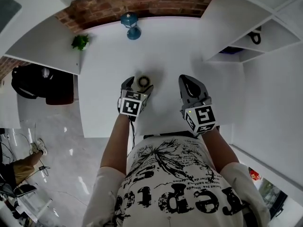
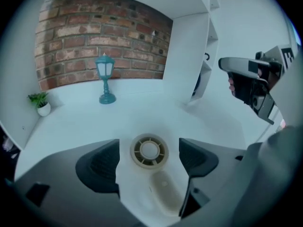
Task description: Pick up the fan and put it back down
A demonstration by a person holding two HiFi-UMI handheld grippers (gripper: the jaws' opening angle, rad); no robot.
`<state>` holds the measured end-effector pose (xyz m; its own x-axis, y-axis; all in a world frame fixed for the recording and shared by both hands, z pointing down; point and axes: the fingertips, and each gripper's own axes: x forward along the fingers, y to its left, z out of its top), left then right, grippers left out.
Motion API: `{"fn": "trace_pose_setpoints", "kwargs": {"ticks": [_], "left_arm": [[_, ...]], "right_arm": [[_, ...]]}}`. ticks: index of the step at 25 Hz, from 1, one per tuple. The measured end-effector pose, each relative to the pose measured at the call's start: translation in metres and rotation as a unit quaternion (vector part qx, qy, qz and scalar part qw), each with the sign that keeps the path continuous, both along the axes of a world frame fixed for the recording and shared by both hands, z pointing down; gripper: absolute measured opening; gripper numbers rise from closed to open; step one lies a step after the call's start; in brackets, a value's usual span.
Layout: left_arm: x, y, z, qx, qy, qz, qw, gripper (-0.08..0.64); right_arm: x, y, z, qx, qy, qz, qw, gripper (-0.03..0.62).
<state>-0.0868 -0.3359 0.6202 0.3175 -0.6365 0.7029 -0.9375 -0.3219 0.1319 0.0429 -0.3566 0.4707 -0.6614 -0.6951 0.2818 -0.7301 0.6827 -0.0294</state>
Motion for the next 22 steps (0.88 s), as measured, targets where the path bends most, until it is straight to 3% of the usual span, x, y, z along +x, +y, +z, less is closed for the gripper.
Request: {"fn": "trace_pose_setpoints", "kwargs": {"ticks": [7,8,11,16,18,22], "left_arm": [[-0.014,0.028,-0.097,0.125,0.032,-0.002,0.9916,0.368],[-0.014,0.035,-0.110,0.143,0.031,0.003,0.9892,0.344],[-0.023,0.059,-0.146,0.196,0.018,-0.002,0.9805,0.176],[-0.036,0.108,-0.195,0.255,-0.012,-0.001,0.9669,0.052],[-0.039,0.129,-0.214,0.279,-0.014,0.000,0.9603,0.017],[-0.044,0.164,-0.252,0.323,-0.001,0.015,0.9462,0.014]], "right_arm": [[-0.022,0.054,-0.028,0.028,0.001,0.001,1.000,0.015],[-0.024,0.061,-0.030,0.031,0.002,0.004,0.999,0.015],[-0.030,0.085,-0.038,0.038,0.000,0.010,0.999,0.015],[-0.046,0.128,-0.059,0.075,0.001,-0.009,0.997,0.015],[-0.050,0.144,-0.070,0.096,0.004,-0.018,0.995,0.015],[-0.054,0.170,-0.091,0.127,-0.002,-0.020,0.992,0.015]]}}
